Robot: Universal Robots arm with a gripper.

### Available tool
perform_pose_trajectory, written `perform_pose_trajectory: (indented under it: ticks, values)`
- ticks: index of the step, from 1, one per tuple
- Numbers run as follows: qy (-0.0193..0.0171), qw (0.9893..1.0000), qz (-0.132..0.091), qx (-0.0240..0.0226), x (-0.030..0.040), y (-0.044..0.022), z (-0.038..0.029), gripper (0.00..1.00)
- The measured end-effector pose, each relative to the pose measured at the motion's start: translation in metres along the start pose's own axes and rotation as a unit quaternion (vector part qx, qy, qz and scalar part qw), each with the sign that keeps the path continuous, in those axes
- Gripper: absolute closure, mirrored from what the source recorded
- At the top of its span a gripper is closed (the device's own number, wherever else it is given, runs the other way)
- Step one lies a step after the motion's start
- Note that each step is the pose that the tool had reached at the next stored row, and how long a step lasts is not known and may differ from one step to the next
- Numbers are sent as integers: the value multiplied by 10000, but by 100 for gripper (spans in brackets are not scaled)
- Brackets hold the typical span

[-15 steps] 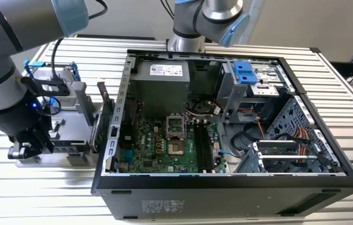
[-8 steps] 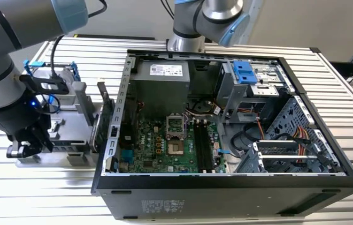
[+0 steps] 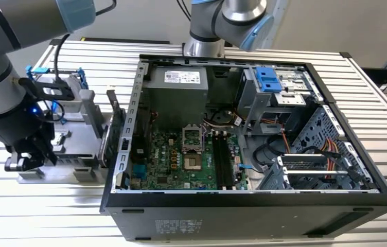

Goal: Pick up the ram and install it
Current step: 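Pick up the ram and move it above insertion slot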

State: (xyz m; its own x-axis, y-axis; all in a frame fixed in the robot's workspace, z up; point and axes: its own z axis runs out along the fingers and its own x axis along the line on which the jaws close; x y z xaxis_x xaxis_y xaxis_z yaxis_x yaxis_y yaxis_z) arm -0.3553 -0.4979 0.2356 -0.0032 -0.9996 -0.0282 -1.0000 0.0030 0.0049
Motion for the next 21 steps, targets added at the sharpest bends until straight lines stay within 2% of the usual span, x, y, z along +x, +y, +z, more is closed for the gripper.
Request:
perform_pose_trajectory:
  ticks: [21]
  values:
    - [0,10000,0,0,-4,1,-132,100]
